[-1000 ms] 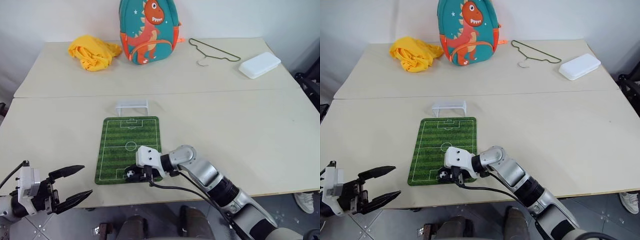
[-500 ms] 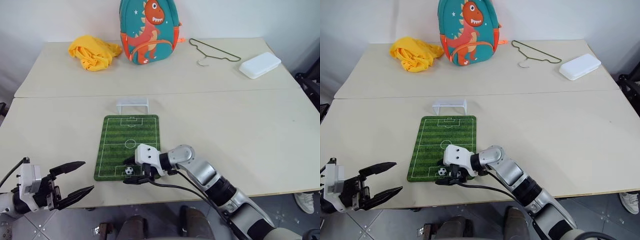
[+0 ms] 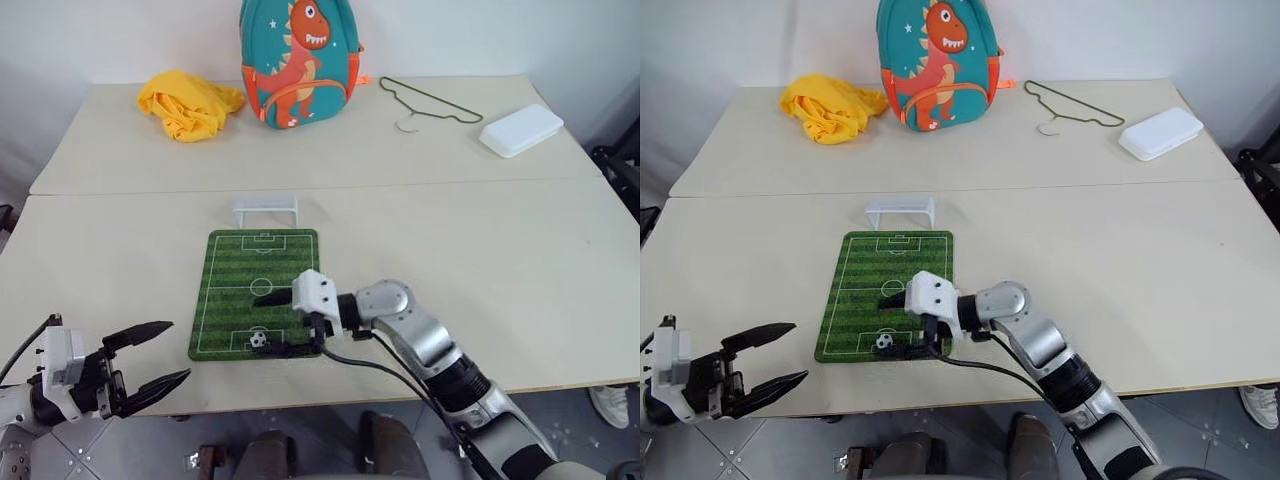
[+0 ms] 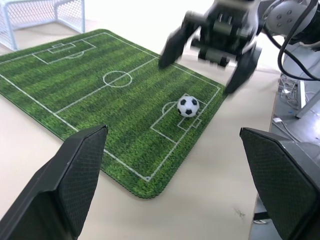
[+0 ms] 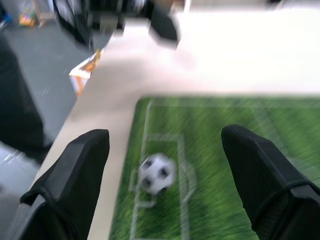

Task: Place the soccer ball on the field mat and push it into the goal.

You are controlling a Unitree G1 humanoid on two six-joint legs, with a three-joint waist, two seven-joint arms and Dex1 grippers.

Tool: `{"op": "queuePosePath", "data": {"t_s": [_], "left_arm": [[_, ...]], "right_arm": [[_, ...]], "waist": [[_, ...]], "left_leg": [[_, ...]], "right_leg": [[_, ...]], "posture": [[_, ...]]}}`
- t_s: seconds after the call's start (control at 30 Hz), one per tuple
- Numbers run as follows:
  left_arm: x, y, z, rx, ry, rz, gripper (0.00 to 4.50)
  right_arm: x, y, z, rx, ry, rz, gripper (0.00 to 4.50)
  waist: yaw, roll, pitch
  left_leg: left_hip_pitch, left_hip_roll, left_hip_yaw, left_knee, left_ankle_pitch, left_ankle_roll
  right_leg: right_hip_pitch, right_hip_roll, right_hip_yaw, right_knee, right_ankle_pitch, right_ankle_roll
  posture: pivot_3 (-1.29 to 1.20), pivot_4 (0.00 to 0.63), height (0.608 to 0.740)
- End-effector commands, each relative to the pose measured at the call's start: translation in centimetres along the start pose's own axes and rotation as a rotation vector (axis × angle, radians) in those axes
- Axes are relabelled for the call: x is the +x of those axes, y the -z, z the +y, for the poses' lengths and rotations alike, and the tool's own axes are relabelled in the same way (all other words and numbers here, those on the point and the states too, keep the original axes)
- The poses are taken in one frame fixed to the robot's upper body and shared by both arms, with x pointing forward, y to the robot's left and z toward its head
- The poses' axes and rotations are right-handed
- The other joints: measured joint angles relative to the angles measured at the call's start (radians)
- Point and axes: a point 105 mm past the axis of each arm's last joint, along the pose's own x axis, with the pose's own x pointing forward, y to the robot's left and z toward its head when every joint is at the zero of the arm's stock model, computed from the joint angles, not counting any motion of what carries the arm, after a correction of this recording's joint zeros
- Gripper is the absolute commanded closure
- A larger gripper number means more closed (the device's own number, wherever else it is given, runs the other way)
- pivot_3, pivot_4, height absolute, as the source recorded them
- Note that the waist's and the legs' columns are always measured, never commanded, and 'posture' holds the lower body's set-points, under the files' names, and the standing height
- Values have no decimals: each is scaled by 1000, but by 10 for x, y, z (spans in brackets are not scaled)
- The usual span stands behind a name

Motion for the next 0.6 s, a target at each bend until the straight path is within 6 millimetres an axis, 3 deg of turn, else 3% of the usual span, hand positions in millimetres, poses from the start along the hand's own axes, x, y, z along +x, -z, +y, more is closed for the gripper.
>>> {"op": "queuePosePath", "data": {"t_s": [0.03,0.17,0.37,0.6], "left_arm": [[-12,3,2,1,-7,24,0],[-21,9,1,-17,-6,47,0],[-28,8,-1,-12,-12,46,0],[-32,10,-3,-19,-7,59,0]], "right_arm": [[-9,-9,15,-32,-51,-36,1100],[-9,-3,30,-20,-68,-1,2395],[7,6,50,6,-50,26,4460],[29,11,66,56,-32,31,4460]], "waist": [[0,0,0],[0,0,0],[0,0,0],[1,-1,0]], "left_leg": [[0,0,0,0,0,0],[0,0,1,-1,0,0],[0,1,1,0,0,0],[0,0,1,0,-1,0]], "right_leg": [[0,0,0,0,0,0],[0,0,0,0,0,0],[0,0,0,0,0,0],[0,0,1,0,0,0]], "posture": [[0,150,740],[0,150,740],[0,150,740],[0,150,740]]}}
